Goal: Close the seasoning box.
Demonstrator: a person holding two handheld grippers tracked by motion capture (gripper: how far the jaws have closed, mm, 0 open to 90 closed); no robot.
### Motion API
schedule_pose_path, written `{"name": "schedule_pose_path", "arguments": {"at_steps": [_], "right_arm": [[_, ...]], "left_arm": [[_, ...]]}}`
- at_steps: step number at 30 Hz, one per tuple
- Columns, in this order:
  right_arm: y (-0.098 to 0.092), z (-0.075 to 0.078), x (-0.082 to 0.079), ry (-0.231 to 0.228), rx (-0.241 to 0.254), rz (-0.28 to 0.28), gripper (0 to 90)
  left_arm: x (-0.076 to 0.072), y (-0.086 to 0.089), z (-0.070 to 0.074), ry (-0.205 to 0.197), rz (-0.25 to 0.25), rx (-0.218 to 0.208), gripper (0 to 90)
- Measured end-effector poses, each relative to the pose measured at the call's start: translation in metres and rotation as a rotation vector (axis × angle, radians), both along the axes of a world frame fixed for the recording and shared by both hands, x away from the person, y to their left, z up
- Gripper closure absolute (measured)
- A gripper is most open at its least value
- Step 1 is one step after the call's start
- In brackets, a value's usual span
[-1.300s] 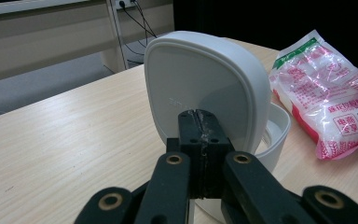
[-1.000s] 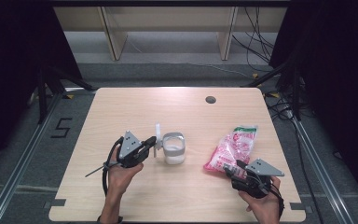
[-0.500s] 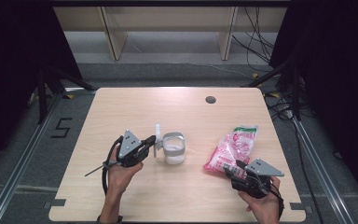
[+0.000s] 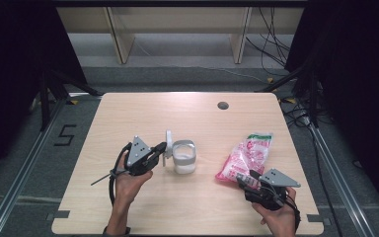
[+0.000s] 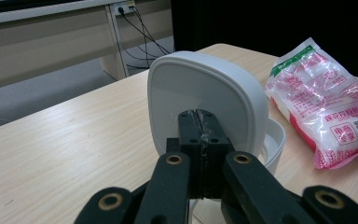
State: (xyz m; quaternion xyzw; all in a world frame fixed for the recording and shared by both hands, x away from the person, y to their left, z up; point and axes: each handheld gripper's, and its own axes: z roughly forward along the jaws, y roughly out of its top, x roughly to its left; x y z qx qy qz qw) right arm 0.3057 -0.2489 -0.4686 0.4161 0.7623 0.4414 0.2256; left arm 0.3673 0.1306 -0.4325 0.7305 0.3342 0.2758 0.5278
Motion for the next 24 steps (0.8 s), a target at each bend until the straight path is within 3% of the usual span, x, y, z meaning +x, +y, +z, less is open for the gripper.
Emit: {"name": "schedule_pose_path", "arguments": {"at_steps": [8, 9, 11, 12, 19, 24], "right_arm": [[0.001, 0.0, -0.002, 0.011, 0.009, -0.011, 44.4], [0.002, 0.0, -0.003, 0.019, 0.015, -0.016, 44.5], [0.002, 0.0, -0.003, 0.022, 0.018, -0.021, 44.4], [0.0, 0.0, -0.001, -0.003, -0.006, -0.001, 44.5], [0.001, 0.0, -0.001, 0.004, 0.003, 0.0, 44.4], [0.001, 0.001, -0.002, 0.005, 0.003, -0.009, 44.4]], "left_arm": [[0.0, -0.006, 0.001, -0.001, -0.014, 0.003, 89.3], [0.002, -0.007, 0.002, -0.033, -0.031, 0.026, 89.3], [0.002, -0.009, 0.002, -0.031, -0.036, 0.028, 89.2], [0.002, -0.011, 0.002, -0.03, -0.037, 0.026, 89.2], [0.001, -0.017, -0.001, -0.024, -0.055, 0.018, 88.3], [-0.003, -0.016, -0.002, -0.004, -0.08, -0.014, 76.9]]}}
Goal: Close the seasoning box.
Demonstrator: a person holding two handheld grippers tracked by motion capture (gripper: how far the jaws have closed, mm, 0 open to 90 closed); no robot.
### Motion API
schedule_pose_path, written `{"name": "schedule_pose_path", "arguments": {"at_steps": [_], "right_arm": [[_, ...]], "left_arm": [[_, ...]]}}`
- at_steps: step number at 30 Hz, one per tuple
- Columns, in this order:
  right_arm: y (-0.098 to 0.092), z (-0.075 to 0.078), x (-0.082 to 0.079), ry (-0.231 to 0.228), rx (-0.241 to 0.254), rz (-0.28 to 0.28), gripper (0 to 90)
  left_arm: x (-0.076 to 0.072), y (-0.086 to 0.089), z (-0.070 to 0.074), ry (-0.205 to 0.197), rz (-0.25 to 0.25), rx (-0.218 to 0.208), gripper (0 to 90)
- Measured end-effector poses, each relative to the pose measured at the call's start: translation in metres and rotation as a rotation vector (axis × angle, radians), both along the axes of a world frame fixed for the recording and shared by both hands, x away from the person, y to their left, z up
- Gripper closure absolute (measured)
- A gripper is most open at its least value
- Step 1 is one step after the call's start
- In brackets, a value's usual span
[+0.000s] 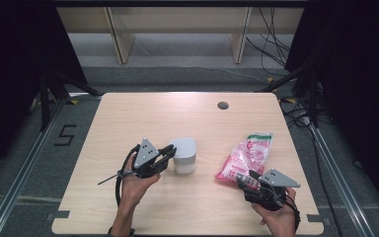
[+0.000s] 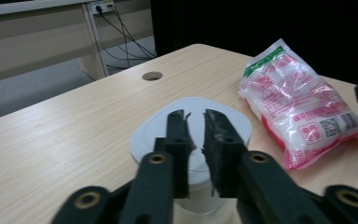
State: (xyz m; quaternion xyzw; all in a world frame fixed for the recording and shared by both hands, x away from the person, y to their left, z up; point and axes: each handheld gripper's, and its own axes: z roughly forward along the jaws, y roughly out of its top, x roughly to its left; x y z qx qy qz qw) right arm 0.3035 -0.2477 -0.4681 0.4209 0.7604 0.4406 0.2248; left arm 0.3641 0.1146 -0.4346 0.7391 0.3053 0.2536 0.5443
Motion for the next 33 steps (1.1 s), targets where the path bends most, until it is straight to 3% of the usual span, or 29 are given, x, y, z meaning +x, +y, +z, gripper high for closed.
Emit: {"name": "schedule_pose_path", "arguments": {"at_steps": [1, 4, 6, 9, 16, 23, 29, 31, 33], "right_arm": [[0.002, 0.0, -0.002, 0.021, 0.014, -0.014, 44.4], [0.002, 0.0, -0.002, 0.023, 0.014, -0.013, 44.3], [0.001, -0.001, 0.0, 0.003, 0.009, 0.01, 44.1], [0.0, 0.0, 0.0, 0.006, 0.003, 0.014, 43.9], [0.002, -0.001, 0.0, -0.004, 0.005, 0.015, 43.0], [0.003, -0.002, 0.0, 0.002, 0.011, 0.031, 42.5], [0.003, -0.003, -0.001, -0.002, 0.005, 0.02, 40.0], [0.004, -0.003, -0.003, 0.015, 0.02, 0.01, 39.7], [0.003, -0.003, -0.002, -0.002, 0.003, 0.022, 39.4]], "left_arm": [[-0.002, 0.001, 0.0, -0.004, 0.003, 0.007, 70.6], [-0.006, 0.002, -0.001, 0.012, -0.019, -0.021, 55.0], [-0.008, 0.003, -0.004, 0.031, -0.026, -0.031, 45.1], [-0.011, 0.004, -0.007, 0.052, -0.019, -0.037, 37.9], [-0.019, 0.002, -0.013, 0.061, -0.041, -0.06, 32.8], [-0.026, 0.002, -0.018, 0.063, -0.045, -0.04, 32.1], [-0.029, 0.001, -0.024, 0.076, -0.041, -0.049, 30.8], [-0.03, 0.002, -0.025, 0.07, -0.046, -0.045, 30.5], [-0.031, 0.002, -0.026, 0.071, -0.044, -0.046, 30.5]]}}
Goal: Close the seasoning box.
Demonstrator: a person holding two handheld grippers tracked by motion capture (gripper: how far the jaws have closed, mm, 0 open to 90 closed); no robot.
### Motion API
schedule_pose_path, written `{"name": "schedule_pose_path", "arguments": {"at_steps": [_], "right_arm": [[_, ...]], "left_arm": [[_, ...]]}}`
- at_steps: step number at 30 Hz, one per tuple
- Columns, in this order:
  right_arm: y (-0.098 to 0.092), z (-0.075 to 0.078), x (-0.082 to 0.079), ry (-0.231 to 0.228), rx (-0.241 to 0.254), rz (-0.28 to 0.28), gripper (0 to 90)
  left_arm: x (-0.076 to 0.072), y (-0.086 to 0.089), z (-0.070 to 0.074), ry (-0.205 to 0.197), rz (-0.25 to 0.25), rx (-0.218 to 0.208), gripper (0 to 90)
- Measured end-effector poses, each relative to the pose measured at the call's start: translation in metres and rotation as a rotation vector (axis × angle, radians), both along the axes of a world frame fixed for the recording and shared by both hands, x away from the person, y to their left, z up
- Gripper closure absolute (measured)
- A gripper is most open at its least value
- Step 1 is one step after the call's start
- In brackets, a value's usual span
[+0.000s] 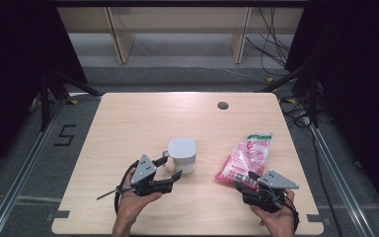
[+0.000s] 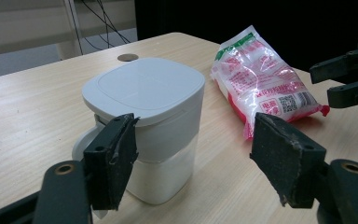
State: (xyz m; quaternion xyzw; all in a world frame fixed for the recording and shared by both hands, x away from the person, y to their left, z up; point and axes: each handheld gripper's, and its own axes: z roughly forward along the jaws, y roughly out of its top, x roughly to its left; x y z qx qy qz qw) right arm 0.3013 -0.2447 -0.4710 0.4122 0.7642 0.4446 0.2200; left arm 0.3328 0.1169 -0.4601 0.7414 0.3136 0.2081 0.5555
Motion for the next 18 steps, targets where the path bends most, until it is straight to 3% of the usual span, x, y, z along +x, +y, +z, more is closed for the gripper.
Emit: {"name": "schedule_pose_path", "arguments": {"at_steps": [2, 6, 7, 8, 10, 11, 12, 13, 14, 17, 18], "right_arm": [[0.002, 0.0, -0.002, 0.026, 0.024, -0.014, 38.9], [0.001, -0.002, -0.003, 0.019, 0.009, 0.007, 38.7], [-0.001, -0.002, -0.002, 0.0, -0.019, 0.014, 38.7], [0.0, -0.002, -0.002, 0.011, -0.002, 0.033, 38.6], [0.002, -0.002, -0.006, 0.031, 0.003, 0.017, 38.5], [0.002, -0.002, -0.006, 0.025, 0.004, 0.018, 38.5], [0.0, -0.003, -0.004, 0.01, -0.009, 0.037, 38.5], [0.0, -0.002, -0.006, 0.015, -0.016, 0.033, 38.4], [0.0, -0.003, -0.006, 0.019, -0.023, 0.041, 38.3], [0.003, -0.004, -0.01, 0.039, -0.008, 0.037, 38.0], [0.001, -0.004, -0.008, 0.03, -0.018, 0.062, 38.0]], "left_arm": [[-0.002, 0.001, -0.002, 0.007, 0.004, -0.003, 30.2], [-0.004, 0.003, -0.006, 0.0, -0.004, 0.009, 30.0], [-0.005, 0.002, -0.008, 0.009, 0.003, -0.01, 29.9], [-0.006, 0.002, -0.009, 0.013, 0.015, 0.002, 29.8], [-0.006, 0.004, -0.01, 0.011, 0.013, 0.014, 29.4], [-0.005, 0.004, -0.011, -0.009, 0.002, 0.019, 29.4], [-0.008, 0.004, -0.012, 0.005, 0.013, 0.016, 29.3], [-0.007, 0.005, -0.013, -0.007, 0.005, 0.032, 29.2], [-0.01, 0.004, -0.014, 0.014, 0.014, 0.011, 29.1], [-0.013, 0.004, -0.017, 0.018, 0.017, 0.02, 29.0], [-0.014, 0.003, -0.017, 0.017, 0.02, 0.023, 29.0]]}}
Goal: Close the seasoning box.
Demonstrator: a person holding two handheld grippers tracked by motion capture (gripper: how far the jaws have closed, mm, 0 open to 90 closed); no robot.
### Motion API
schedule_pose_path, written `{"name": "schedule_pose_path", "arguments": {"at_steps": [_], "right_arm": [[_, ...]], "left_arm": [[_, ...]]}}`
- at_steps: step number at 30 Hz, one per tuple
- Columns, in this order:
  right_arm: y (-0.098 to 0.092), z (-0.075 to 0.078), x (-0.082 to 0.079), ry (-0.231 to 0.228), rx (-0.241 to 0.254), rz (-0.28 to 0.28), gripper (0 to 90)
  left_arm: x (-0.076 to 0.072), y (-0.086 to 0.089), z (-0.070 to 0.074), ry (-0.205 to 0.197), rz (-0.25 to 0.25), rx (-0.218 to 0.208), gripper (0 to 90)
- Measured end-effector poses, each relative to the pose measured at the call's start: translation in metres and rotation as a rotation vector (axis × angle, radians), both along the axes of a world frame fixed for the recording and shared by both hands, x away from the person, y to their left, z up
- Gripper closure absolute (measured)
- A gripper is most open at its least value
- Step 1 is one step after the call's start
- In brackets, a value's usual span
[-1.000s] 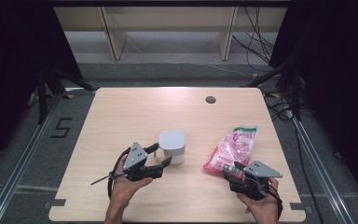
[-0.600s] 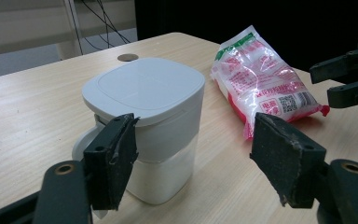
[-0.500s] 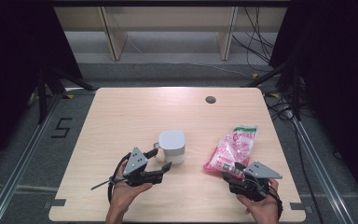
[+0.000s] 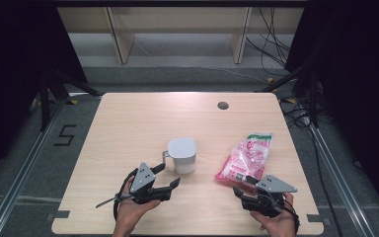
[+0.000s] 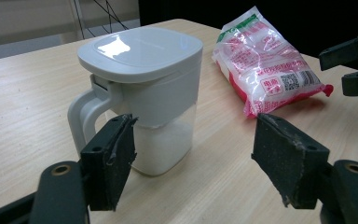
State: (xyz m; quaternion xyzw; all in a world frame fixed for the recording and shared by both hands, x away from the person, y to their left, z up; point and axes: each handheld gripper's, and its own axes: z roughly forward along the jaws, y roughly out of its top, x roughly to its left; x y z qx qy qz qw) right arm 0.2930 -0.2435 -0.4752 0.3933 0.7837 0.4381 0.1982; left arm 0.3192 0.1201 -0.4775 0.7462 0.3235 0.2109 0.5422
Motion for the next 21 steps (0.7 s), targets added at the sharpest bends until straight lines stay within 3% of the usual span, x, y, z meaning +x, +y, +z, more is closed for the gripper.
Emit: {"name": "schedule_pose_path", "arguments": {"at_steps": [1, 2, 3, 7, 11, 13, 15, 16, 17, 19, 20, 21], "right_arm": [[0.002, 0.0, -0.002, 0.008, 0.006, -0.016, 37.8], [0.001, -0.001, -0.001, 0.001, 0.001, 0.014, 37.6], [0.002, -0.001, -0.002, 0.005, -0.005, 0.01, 37.3], [0.002, -0.003, -0.005, 0.021, -0.01, 0.008, 35.9], [0.0, -0.004, -0.006, 0.026, -0.023, 0.016, 34.9], [0.0, -0.004, -0.009, 0.046, -0.021, 0.012, 34.8], [-0.001, -0.006, -0.008, 0.039, -0.03, 0.041, 33.9], [0.0, -0.006, -0.012, 0.063, -0.027, 0.013, 33.6], [-0.001, -0.006, -0.011, 0.041, -0.041, 0.024, 33.4], [-0.002, -0.007, -0.012, 0.048, -0.049, 0.025, 32.8], [-0.001, -0.007, -0.015, 0.078, -0.044, 0.014, 32.7], [-0.003, -0.008, -0.014, 0.066, -0.055, 0.023, 32.5]], "left_arm": [[-0.001, -0.001, -0.001, -0.001, -0.002, -0.001, 29.0], [0.0, -0.001, -0.002, -0.016, -0.019, 0.008, 29.0], [-0.002, -0.002, -0.003, 0.002, -0.005, 0.011, 28.9], [-0.005, -0.006, -0.009, 0.014, -0.02, 0.004, 28.8], [-0.009, -0.01, -0.015, 0.021, -0.034, 0.045, 28.7], [-0.011, -0.012, -0.018, 0.026, -0.041, 0.04, 28.6], [-0.011, -0.014, -0.019, 0.033, -0.05, 0.03, 28.6], [-0.012, -0.014, -0.019, 0.027, -0.046, 0.04, 28.6], [-0.012, -0.014, -0.02, 0.03, -0.05, 0.053, 28.6], [-0.013, -0.017, -0.022, 0.033, -0.06, 0.03, 28.5], [-0.014, -0.017, -0.022, 0.032, -0.058, 0.046, 28.3], [-0.014, -0.017, -0.022, 0.034, -0.061, 0.042, 28.3]]}}
